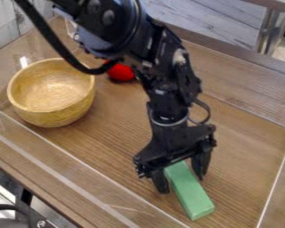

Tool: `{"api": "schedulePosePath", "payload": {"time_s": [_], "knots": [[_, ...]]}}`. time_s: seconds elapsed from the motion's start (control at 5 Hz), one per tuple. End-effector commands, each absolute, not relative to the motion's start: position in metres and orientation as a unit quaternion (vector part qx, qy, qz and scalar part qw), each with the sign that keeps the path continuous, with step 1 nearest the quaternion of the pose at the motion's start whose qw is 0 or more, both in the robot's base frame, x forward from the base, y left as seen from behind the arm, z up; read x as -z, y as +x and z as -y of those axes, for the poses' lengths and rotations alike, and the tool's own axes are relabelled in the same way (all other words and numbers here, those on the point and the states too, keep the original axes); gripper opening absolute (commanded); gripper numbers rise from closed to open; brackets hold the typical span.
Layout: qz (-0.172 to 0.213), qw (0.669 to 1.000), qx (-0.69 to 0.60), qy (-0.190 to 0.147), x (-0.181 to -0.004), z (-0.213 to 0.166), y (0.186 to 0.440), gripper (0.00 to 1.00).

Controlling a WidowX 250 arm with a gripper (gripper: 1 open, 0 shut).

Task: Put the green stick in the brown bowl

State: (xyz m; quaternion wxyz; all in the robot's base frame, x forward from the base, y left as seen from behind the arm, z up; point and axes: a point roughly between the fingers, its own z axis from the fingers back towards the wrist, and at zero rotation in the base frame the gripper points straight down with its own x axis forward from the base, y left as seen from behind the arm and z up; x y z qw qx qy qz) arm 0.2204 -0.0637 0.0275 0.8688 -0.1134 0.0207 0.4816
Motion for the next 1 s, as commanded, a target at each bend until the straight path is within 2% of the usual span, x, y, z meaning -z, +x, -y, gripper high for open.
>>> {"api": "schedulePosePath", "payload": {"time_s": [0.0,0.4,0.8], "knots": [[-0.009,0.869,-0.475,-0.135,-0.038,0.062,0.233,1.00],[-0.014,0.878,-0.455,-0.148,-0.028,0.075,0.244,1.00],[-0.014,0.887,-0.435,-0.153,-0.023,0.077,0.242,1.00]]}}
